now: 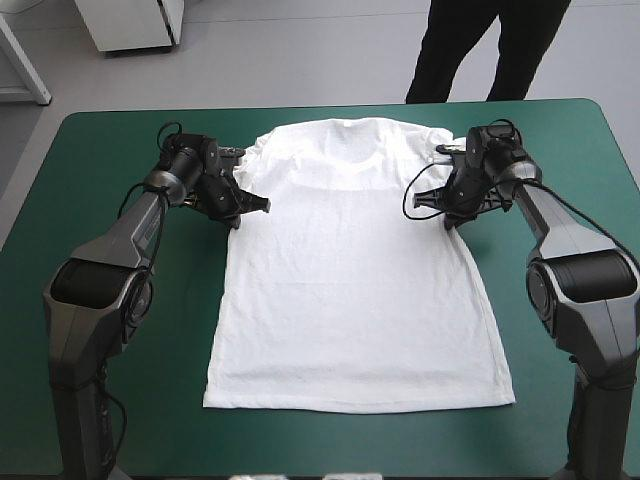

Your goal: Fold the cloth

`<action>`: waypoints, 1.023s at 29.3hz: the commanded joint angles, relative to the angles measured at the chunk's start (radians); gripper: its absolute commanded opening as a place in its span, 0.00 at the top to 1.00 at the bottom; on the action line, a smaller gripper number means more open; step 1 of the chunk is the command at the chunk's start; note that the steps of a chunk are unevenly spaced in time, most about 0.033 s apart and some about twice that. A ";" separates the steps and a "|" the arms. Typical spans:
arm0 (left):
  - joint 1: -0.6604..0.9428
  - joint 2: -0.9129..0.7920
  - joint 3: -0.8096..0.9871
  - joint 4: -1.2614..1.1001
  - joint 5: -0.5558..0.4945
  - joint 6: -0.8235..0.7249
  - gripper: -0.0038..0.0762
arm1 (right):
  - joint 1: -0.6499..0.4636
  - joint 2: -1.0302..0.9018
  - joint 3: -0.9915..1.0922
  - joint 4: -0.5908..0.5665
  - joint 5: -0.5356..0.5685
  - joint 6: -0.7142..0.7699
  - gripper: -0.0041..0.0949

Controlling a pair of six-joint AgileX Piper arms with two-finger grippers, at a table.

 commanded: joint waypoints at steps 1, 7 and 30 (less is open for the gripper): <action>-0.008 -0.131 -0.061 -0.035 0.027 0.008 0.96 | 0.004 -0.135 -0.079 0.020 0.006 -0.007 0.97; -0.008 -0.235 -0.116 -0.035 0.052 0.012 0.96 | 0.004 -0.245 -0.117 0.007 0.040 -0.007 0.97; -0.008 -0.600 -0.293 -0.113 0.127 0.023 0.96 | 0.004 -0.681 -0.119 -0.003 0.032 -0.025 0.97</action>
